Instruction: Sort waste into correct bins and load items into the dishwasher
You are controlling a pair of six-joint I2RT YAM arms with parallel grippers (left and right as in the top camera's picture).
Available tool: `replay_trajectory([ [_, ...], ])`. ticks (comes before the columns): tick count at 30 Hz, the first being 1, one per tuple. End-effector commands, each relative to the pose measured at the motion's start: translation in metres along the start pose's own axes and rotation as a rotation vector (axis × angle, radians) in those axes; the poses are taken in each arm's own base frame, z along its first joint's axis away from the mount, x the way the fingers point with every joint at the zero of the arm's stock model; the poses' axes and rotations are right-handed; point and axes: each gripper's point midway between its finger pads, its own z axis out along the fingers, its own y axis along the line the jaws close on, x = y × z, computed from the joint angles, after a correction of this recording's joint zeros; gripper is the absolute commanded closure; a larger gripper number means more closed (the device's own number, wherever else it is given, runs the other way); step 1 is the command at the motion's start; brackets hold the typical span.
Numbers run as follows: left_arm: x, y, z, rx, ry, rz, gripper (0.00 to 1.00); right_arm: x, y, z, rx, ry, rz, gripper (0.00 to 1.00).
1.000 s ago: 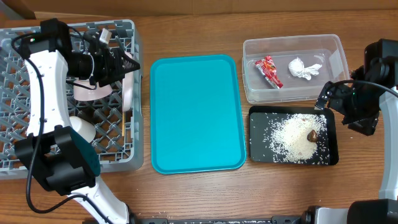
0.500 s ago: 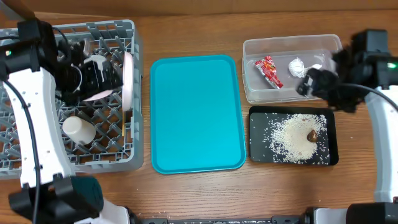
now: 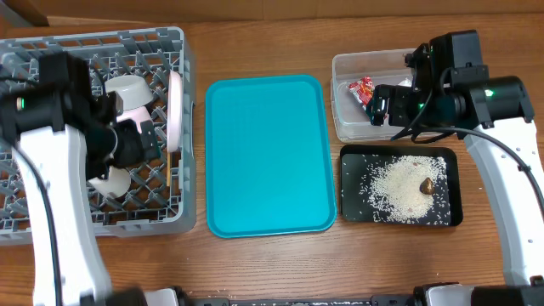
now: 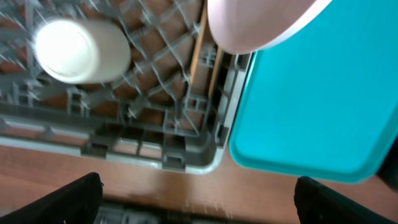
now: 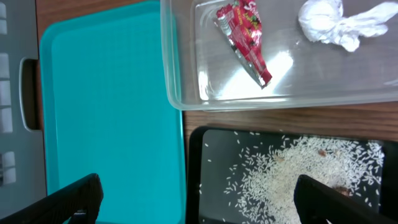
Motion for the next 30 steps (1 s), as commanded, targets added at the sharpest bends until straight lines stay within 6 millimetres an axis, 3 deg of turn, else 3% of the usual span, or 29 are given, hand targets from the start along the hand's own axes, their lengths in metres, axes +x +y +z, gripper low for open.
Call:
replay_trajectory([
  [1,0.027,0.003,-0.018,-0.004,-0.164,0.033,0.00,0.006,-0.005,-0.022,0.025,-0.078,0.008,0.00],
  [5,0.052,-0.011,-0.027,0.081,-0.376,0.160,0.00,0.022,-0.009,-0.040,0.020,-0.199,0.002,0.00],
  [9,0.079,-0.014,-0.035,0.107,-0.563,0.197,0.00,0.053,-0.023,-0.073,0.040,-0.390,0.050,0.00],
  [14,0.089,-0.015,-0.052,0.122,-0.753,0.196,0.00,0.093,-0.039,-0.103,0.071,-0.532,0.067,0.00],
  [19,0.098,-0.014,-0.054,0.118,-0.765,0.196,0.00,0.130,-0.044,-0.118,0.068,-0.530,0.067,0.00],
  [30,0.110,-0.012,-0.042,0.116,-0.694,0.187,0.00,0.135,-0.038,-0.115,0.036,-0.505,0.059,0.00],
])
